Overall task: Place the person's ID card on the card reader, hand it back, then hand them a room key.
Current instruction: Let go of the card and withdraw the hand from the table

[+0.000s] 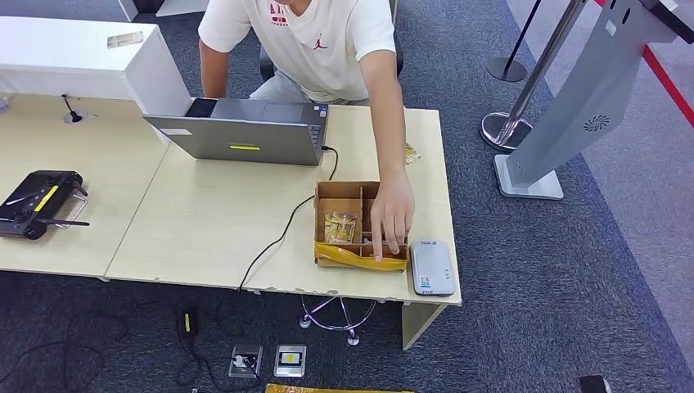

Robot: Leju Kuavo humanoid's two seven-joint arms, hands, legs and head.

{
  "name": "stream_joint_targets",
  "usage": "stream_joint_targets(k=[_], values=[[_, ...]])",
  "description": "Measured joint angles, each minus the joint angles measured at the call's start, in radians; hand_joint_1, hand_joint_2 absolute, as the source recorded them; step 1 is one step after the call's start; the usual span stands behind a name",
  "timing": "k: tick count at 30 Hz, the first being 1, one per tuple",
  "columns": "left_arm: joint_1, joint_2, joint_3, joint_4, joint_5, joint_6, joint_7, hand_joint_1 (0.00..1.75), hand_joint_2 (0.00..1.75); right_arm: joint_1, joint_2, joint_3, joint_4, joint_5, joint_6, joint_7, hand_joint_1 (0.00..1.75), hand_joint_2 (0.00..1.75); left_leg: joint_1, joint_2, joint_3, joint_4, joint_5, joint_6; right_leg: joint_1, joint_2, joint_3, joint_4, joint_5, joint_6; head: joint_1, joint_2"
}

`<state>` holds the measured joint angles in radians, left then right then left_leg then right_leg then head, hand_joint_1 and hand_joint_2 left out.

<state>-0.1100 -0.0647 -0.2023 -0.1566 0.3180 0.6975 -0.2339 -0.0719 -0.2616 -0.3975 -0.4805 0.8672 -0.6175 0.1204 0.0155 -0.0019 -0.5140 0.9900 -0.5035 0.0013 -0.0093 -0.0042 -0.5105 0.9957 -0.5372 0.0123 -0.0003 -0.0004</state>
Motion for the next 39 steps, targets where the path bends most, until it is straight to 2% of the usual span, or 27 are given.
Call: stream_joint_targets(k=[5,11,20,39], values=[[0.008,0.012,0.016,-0.003,-0.085,-0.008,0.138,0.00,0.00,-0.001,0.061,-0.073,0.123,-0.029,0.081,0.041,0.00,1.75,0.000,0.000,0.000,0.000,0.000,0.000,0.000,0.000,0.000,0.001,0.000,0.000,0.000,0.000],[0.018,0.051,0.015,-0.004,-0.129,-0.052,0.228,0.00,0.00,-0.010,0.111,-0.127,0.207,-0.032,0.128,0.058,0.00,1.75,0.000,0.000,0.000,0.000,0.000,0.000,0.000,0.001,0.000,0.001,0.000,0.000,0.000,0.000],[0.026,0.088,0.014,-0.013,-0.139,-0.068,0.252,0.00,0.00,-0.019,0.151,-0.168,0.267,-0.038,0.223,0.067,0.00,1.75,0.000,0.000,0.000,0.000,0.000,0.000,0.000,0.001,0.001,0.001,0.000,0.000,0.000,0.000],[0.028,0.086,0.013,-0.015,-0.107,-0.072,0.286,0.00,0.00,-0.022,0.184,-0.170,0.286,0.012,0.302,0.087,0.00,1.75,0.000,0.000,0.001,0.000,0.001,-0.001,0.000,0.001,0.001,0.001,0.000,0.000,0.000,0.000]])
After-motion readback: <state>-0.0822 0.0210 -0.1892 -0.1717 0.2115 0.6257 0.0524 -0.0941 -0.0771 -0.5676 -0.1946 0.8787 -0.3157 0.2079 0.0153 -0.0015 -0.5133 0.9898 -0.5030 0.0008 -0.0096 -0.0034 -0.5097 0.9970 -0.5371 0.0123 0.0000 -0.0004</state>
